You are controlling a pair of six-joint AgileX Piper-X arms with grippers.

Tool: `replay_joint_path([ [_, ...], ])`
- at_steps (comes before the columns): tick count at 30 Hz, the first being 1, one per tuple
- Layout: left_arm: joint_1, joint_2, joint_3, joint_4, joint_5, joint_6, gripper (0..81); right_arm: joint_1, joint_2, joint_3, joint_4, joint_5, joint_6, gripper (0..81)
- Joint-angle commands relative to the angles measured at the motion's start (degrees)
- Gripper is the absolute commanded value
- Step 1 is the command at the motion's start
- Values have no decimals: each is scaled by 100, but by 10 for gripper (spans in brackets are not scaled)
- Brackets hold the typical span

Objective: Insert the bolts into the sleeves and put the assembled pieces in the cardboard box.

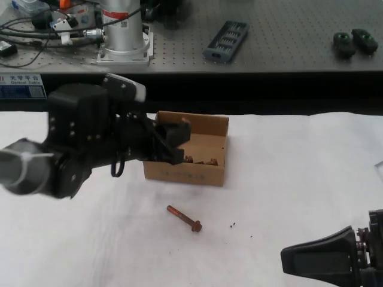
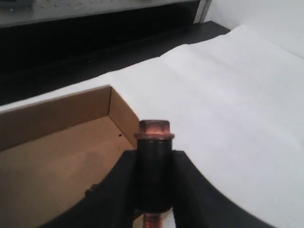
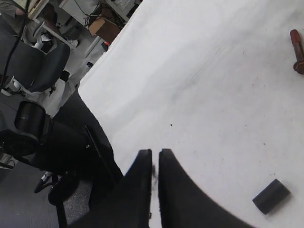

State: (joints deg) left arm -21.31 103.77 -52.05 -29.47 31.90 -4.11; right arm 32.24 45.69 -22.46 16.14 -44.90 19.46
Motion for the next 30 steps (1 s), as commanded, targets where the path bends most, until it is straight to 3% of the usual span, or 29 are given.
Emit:
replay_joint_path([
  [1, 49, 594, -834, 631, -5, 464, 45, -6, -42, 36, -32, 8, 21, 52],
  [13, 285, 1220, -1869, 1183, -34, 696, 45, -6, -42, 39, 0, 8, 90, 52],
  [20, 397, 1282, -2049, 2123, -71, 1672, 57, -6, -42, 39, -18, 30, 90, 52],
  [22, 395, 1280, -2048, 2314, -71, 2148, 129, -6, -42, 39, -18, 30, 90, 52],
  [26, 395, 1280, -2048, 2495, -71, 2391, 435, -6, -42, 39, -18, 30, 90, 52],
  [27, 395, 1280, -2048, 2502, -83, 2391, 480, -6, -42, 39, -18, 30, 90, 52],
  [30, 395, 1280, -2048, 2509, -83, 2380, 431, -6, -42, 39, -18, 30, 90, 52],
])
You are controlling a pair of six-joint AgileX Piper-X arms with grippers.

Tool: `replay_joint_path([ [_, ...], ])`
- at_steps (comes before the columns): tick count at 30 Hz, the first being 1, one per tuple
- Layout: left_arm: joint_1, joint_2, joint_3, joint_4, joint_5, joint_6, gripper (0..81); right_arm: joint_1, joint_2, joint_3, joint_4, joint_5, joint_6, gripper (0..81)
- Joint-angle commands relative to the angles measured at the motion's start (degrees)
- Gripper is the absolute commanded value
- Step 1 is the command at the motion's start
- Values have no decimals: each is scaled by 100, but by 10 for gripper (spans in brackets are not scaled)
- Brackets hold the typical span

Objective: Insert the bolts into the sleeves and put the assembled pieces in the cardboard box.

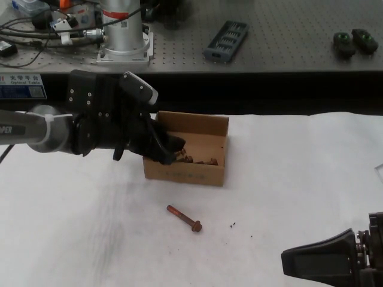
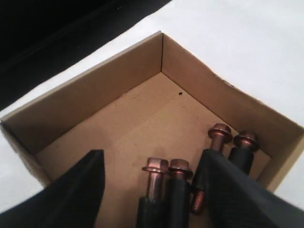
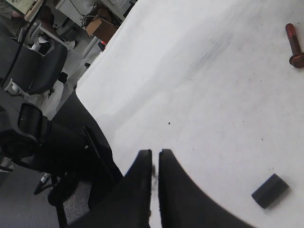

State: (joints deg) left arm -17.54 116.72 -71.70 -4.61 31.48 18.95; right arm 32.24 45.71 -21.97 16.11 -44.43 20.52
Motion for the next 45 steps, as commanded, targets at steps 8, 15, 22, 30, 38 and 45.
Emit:
replay_joint_path([
  [8, 18, -225, -83, 1219, 204, 1573, 400, -6, -44, -10, -15, -17, -16, 52],
  [15, 7, -606, -83, 3262, 157, 4118, 360, -6, -44, -10, -36, 1, -130, 52],
  [22, -185, -682, -86, 3636, -323, 4305, 356, -6, -44, -10, -103, 1, -164, 52],
  [30, -516, -682, -86, 3228, -683, 4301, 356, -6, -44, -10, -101, 1, -236, 52],
  [38, -431, -682, -86, 2778, -1291, 4155, 333, -6, -44, -10, -101, 1, -259, 52],
  [45, -318, -682, -86, 2850, -1280, 4143, 217, -6, -44, -10, -101, 1, -259, 52],
])
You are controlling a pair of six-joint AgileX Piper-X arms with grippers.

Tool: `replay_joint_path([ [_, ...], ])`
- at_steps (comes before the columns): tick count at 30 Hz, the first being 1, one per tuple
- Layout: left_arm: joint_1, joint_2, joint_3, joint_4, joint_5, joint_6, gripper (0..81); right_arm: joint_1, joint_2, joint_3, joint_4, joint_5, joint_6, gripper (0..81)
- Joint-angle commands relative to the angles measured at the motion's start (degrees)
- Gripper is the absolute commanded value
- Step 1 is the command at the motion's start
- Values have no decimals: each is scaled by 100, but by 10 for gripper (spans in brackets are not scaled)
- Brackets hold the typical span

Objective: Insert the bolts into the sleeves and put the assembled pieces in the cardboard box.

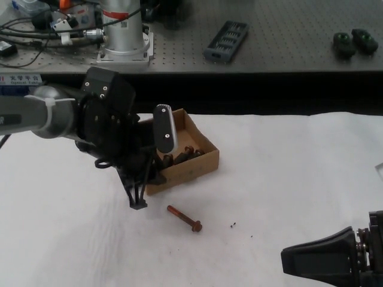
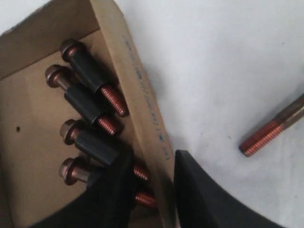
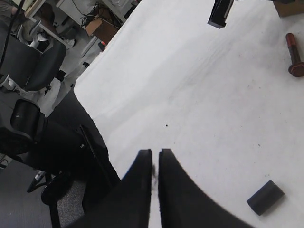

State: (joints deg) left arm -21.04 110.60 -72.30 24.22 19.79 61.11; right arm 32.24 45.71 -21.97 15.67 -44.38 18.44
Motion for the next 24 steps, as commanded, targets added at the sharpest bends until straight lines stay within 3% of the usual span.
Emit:
replay_joint_path([
  [1, 32, -70, -26, -32, -110, -74, 233, -6, -44, -10, -56, -3, -50, 52],
  [5, 32, -40, -26, -32, -110, -74, 233, -6, -44, -10, -56, -3, -50, 52],
  [12, 32, -40, -26, -111, -238, 327, 6, -6, -44, -10, -56, -33, -5, 52],
  [24, 174, 108, -26, -202, -461, 571, 6, -6, -44, -10, -56, -76, 177, 52],
])
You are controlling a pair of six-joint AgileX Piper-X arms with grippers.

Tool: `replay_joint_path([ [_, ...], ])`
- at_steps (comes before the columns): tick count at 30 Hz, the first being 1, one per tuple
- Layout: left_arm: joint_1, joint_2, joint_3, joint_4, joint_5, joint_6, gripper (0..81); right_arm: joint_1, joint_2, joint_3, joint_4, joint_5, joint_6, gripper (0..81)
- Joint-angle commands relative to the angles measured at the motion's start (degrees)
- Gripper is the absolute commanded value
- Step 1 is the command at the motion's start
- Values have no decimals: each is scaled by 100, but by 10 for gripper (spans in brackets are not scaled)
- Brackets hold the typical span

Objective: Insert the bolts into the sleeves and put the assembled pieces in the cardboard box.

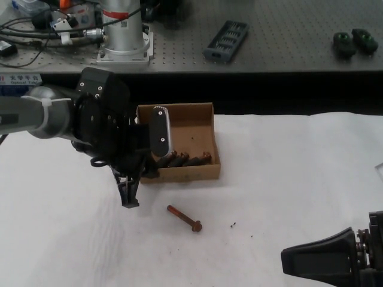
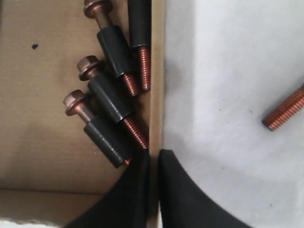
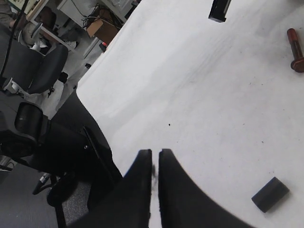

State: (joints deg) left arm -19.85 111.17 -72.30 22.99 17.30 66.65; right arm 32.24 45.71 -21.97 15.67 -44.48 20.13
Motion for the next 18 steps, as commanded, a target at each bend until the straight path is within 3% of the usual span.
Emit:
replay_joint_path([
  [1, 55, 51, -26, -100, -212, 77, 6, -6, -44, -10, -56, -66, 8, 52],
  [13, 137, 51, -26, -250, -332, 285, 4, -6, -44, -10, -56, -66, 50, 52],
  [15, 137, 51, -26, -283, -162, 175, 71, -6, -44, -10, -56, -66, 50, 52],
  [18, 137, 51, -26, -403, -158, -40, 237, -6, -44, -10, -56, -66, 50, 52],
])
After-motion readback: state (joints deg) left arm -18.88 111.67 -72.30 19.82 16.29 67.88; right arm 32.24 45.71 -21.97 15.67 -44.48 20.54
